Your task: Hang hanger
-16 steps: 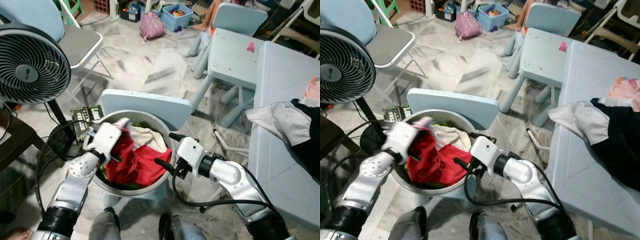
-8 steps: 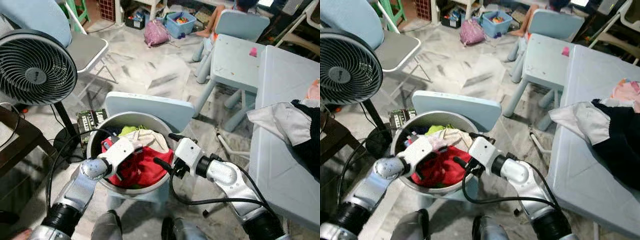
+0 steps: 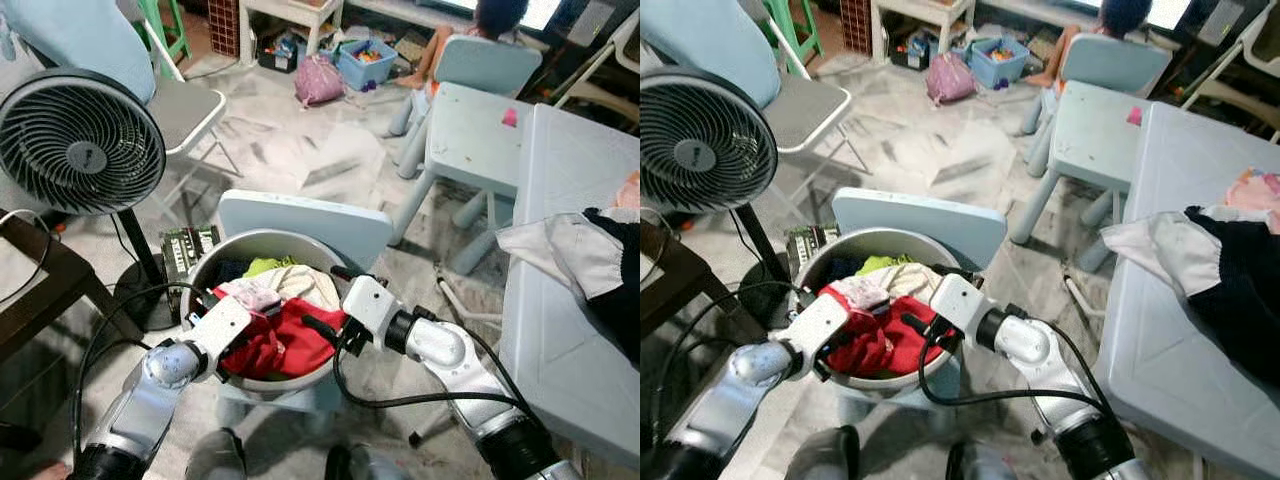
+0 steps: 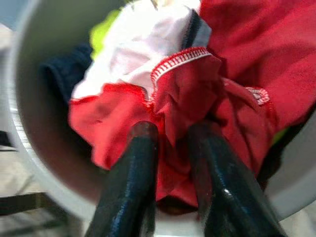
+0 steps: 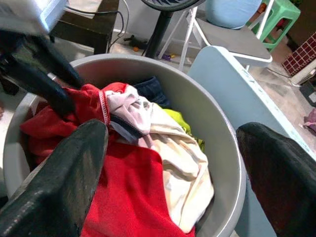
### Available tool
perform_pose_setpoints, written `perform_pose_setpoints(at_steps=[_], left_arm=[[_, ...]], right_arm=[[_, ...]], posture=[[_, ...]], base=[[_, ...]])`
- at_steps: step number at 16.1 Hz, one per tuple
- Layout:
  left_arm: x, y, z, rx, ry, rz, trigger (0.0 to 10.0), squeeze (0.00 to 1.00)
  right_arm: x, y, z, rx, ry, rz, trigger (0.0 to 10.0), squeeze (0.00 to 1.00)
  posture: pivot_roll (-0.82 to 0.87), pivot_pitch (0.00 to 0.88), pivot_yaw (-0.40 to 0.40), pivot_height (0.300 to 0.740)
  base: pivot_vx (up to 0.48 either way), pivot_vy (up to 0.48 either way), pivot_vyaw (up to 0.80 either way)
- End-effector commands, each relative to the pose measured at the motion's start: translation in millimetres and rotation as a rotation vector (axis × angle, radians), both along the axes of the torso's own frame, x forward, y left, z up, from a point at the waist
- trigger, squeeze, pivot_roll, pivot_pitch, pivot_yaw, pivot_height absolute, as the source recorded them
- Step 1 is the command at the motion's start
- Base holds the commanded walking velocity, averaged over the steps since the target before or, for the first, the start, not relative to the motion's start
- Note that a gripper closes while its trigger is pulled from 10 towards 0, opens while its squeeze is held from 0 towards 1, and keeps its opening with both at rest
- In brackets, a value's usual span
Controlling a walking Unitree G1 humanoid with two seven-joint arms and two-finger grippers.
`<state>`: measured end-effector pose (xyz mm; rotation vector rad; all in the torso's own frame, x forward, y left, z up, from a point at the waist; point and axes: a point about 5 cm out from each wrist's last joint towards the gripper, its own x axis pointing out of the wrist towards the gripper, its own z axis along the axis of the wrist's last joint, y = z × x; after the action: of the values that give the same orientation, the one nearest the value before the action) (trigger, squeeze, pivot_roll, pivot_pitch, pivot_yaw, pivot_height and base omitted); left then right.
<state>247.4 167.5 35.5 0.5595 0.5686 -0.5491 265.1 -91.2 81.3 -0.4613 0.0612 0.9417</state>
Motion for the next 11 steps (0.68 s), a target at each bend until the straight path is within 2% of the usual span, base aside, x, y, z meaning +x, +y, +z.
perform_pose_setpoints(at_steps=[1,4,6,7,8,11], left_arm=[[-1.7,-5.4,1.4,0.009,-0.02,-0.02,10.0,1.0],[-2.8,2.2,0.4,-0.081,0.015,0.152,10.0,1.0],[-2.7,8.0,-0.3,-0.083,0.017,0.205,10.0,1.0],[-2.2,14.4,-2.0,-0.102,0.028,0.251,10.0,0.66],[-1.7,17.1,-2.6,-0.104,0.03,0.261,10.0,1.0],[5.7,23.5,-6.2,-0.089,0.047,0.266,10.0,1.0]], right_arm=[[-0.4,-1.1,-1.6,-0.012,-0.002,0.005,10.0,0.0],[0.9,-0.1,0.3,-0.011,-0.01,0.011,10.0,0.0],[1.5,-1.1,0.8,-0.012,-0.014,0.008,10.0,0.0],[1.5,-2.0,1.2,-0.01,-0.016,0.001,10.0,0.0],[1.0,-2.2,1.1,-0.01,-0.016,0.0,10.0,0.0],[-0.1,-2.0,1.4,-0.023,-0.019,0.01,10.0,0.0]], posture=[[0.07,0.035,-0.092,0.74],[0.06,0.047,-0.097,0.74],[0.06,0.061,-0.1,0.74],[0.06,0.069,-0.102,0.74],[0.06,0.077,-0.106,0.74],[0.04,0.095,-0.114,0.74]], base=[[0.0,0.0,0.0],[0.0,0.0,0.0],[0.0,0.0,0.0],[0.0,0.0,0.0],[0.0,0.0,0.0],[0.0,0.0,0.0]])
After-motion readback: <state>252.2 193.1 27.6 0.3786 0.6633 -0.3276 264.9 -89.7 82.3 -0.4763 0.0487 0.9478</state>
